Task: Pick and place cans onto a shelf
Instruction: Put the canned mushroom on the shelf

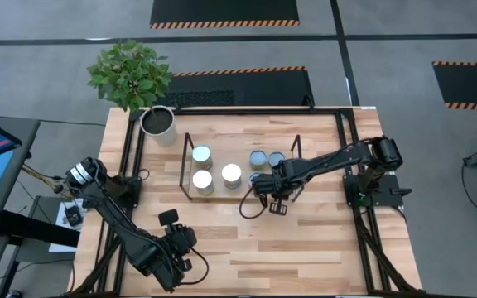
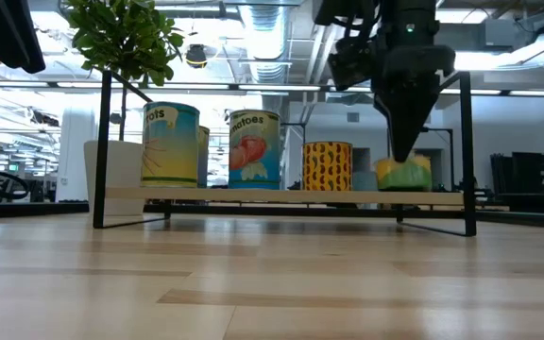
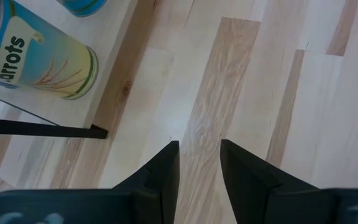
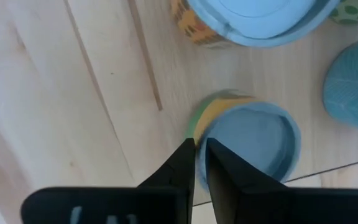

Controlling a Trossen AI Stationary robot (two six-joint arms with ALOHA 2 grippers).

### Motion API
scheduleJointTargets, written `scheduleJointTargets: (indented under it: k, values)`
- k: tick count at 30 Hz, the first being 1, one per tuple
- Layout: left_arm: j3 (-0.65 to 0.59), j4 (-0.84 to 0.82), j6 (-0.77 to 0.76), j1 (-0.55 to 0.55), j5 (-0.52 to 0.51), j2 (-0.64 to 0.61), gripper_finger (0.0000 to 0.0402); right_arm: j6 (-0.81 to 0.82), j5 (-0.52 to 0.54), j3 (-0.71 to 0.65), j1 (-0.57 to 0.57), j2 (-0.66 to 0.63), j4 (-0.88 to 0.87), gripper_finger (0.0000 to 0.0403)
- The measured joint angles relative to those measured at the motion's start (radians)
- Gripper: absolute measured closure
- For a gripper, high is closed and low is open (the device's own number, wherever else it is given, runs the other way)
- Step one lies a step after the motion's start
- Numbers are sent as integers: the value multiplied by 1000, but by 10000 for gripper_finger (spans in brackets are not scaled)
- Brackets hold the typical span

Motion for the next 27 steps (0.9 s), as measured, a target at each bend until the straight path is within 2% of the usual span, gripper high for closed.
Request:
scheduleJointTargets:
  k: [5, 16, 21, 27]
  values:
    - [0, 0, 0, 1, 0, 0, 297, -2, -7, 0, -11, 0, 0, 335]
    - [0, 0, 0, 2, -1, 0, 297, 0, 0, 0, -25, 0, 11, 292]
    - [0, 0, 0, 2, -2, 0, 297, 23, 0, 11, -24, 0, 4, 290]
    - [0, 0, 2, 16, -3, 0, 297, 19, 32, 89, -24, -1, -2, 291]
